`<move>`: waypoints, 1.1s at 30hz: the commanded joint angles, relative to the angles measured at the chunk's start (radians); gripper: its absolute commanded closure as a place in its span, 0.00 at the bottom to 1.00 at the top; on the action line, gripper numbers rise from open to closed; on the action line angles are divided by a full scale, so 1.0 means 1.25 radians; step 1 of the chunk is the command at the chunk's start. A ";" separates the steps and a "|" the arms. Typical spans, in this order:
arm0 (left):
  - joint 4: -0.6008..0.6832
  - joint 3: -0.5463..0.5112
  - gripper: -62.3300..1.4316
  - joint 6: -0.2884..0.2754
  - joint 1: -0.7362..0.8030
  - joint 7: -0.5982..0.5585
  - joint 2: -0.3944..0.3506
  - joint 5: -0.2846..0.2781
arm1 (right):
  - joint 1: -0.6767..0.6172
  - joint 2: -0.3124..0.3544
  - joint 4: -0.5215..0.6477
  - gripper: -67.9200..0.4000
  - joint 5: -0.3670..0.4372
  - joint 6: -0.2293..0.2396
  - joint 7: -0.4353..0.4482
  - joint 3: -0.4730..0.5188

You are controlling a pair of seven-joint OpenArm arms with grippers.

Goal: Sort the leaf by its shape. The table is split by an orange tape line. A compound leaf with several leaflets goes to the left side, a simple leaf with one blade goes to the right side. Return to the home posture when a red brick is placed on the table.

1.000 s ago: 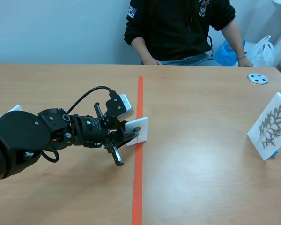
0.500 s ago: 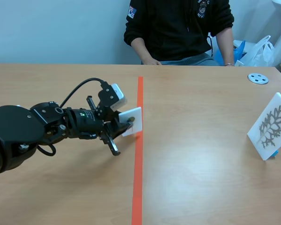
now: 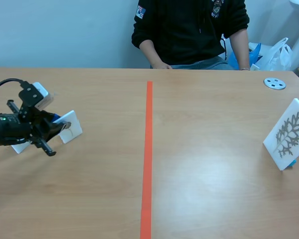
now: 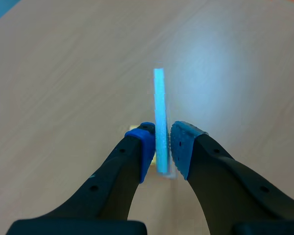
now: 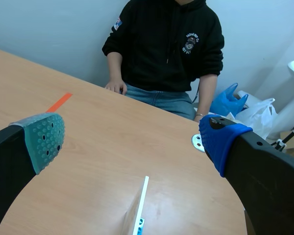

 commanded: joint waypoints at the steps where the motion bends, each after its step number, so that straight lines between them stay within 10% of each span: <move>1: 0.018 -0.009 0.80 0.001 0.005 -0.016 -0.010 -0.006 | 0.003 0.002 0.004 0.17 0.009 -0.003 0.009 0.001; 25: 0.056 -0.113 0.79 -0.001 0.060 -0.021 -0.069 -0.069 | 0.004 0.002 0.004 0.17 0.009 -0.003 0.010 0.001; 33: 0.056 -0.113 0.18 0.002 0.060 -0.027 -0.067 -0.068 | 0.004 0.002 0.004 0.17 0.009 -0.003 0.009 0.001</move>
